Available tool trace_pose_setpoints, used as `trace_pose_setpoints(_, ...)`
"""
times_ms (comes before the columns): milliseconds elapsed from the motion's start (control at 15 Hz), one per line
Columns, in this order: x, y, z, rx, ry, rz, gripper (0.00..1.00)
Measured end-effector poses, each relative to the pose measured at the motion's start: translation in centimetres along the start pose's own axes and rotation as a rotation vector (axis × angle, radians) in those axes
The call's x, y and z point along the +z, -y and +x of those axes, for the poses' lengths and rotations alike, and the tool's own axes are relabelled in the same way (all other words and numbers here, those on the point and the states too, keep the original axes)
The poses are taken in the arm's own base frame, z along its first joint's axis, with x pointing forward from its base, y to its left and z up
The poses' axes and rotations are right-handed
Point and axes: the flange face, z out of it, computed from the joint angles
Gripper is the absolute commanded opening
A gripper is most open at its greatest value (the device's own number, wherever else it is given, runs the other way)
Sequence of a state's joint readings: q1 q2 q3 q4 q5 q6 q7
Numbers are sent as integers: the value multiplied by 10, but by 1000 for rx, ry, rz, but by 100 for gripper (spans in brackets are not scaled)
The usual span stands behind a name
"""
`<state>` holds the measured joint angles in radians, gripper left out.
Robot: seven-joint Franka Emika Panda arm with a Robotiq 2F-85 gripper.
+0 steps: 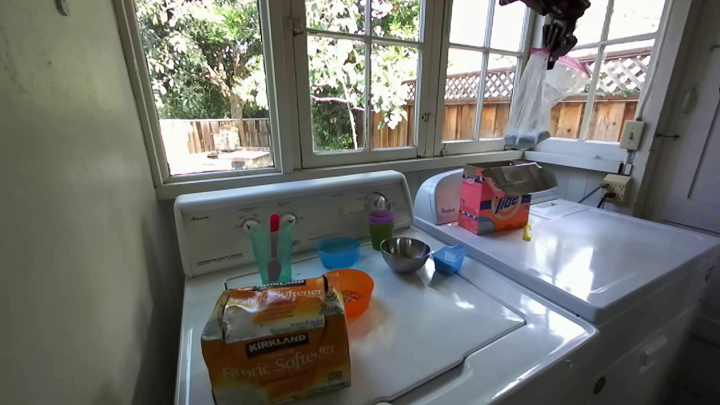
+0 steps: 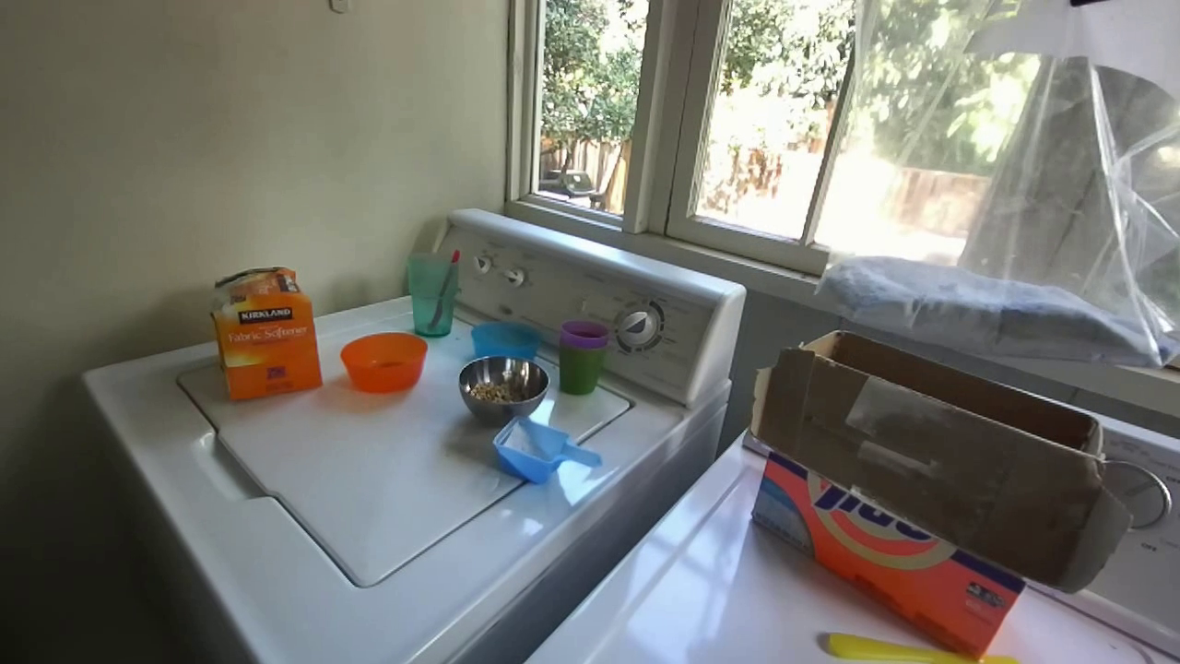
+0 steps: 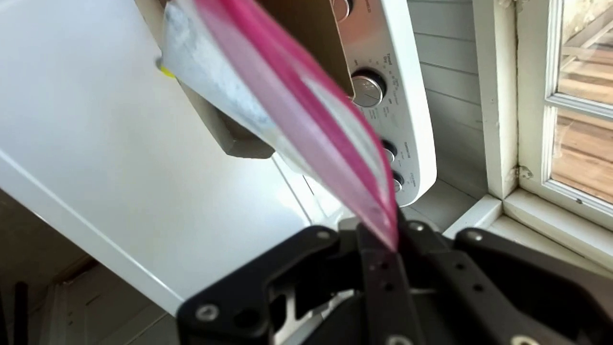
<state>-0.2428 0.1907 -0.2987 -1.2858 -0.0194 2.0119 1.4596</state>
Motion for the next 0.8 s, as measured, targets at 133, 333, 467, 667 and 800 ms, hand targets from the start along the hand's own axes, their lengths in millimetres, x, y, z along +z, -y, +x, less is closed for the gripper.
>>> trace_pose_setpoints(133, 8, 11, -7, 33, -29, 4, 0)
trace_pose_setpoints(333, 20, 24, -16, 89, -62, 2, 0)
trace_pose_setpoints(467, 29, 31, -22, 105, -75, -2, 0)
trace_pose_setpoints(667, 41, 41, -30, 123, -91, -7, 0)
trace_pose_setpoints(800, 48, 45, -35, 146, -101, -20, 0)
